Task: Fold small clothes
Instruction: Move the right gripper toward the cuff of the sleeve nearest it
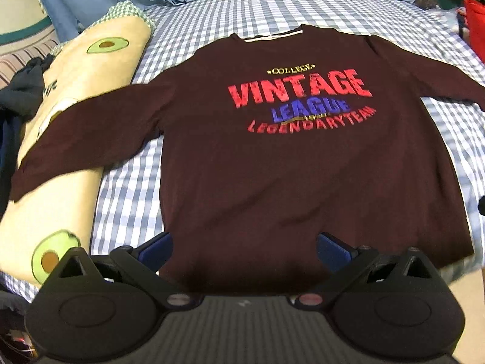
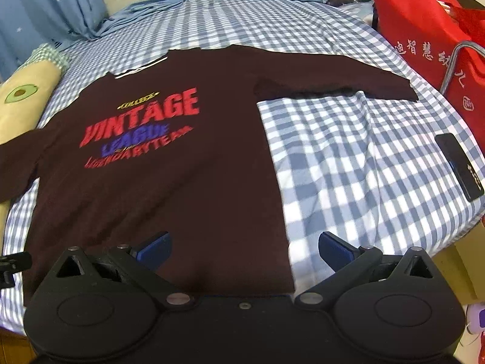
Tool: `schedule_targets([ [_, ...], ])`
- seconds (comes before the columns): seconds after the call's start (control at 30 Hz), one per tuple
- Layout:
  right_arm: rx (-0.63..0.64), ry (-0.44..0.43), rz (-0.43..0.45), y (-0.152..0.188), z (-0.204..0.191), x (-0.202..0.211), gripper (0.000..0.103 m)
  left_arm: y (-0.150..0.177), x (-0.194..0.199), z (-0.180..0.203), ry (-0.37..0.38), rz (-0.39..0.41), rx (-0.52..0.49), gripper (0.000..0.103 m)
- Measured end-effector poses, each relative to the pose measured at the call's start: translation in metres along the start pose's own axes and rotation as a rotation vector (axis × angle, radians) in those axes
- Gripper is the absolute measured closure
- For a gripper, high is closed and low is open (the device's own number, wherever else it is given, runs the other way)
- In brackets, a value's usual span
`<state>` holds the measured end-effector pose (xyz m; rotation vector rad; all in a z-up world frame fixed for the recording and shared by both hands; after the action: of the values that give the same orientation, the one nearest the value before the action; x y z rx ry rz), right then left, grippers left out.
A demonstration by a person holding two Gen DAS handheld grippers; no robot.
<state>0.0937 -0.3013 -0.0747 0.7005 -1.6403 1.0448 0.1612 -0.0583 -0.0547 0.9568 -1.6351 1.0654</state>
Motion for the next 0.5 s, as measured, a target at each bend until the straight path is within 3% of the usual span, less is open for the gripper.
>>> schedule_targets([
  [0.5, 0.005, 0.016, -0.083, -0.13, 0.074, -0.068, 0.0, -0.132, -0.025, 0.101, -0.027, -0.077, 0.02, 0.001],
])
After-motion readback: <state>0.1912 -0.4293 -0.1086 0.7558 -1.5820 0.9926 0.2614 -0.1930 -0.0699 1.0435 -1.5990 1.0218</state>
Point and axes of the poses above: each gripper's, at about its wrist camera, not at the fingertips, and x roughly against the way its jaws point, z to its right, y to its underside, the point moved 4 cm from there along -x, roughly the way its jaws point, and after that the axes turned 12 degrees about -z, right-handed, at the moved point
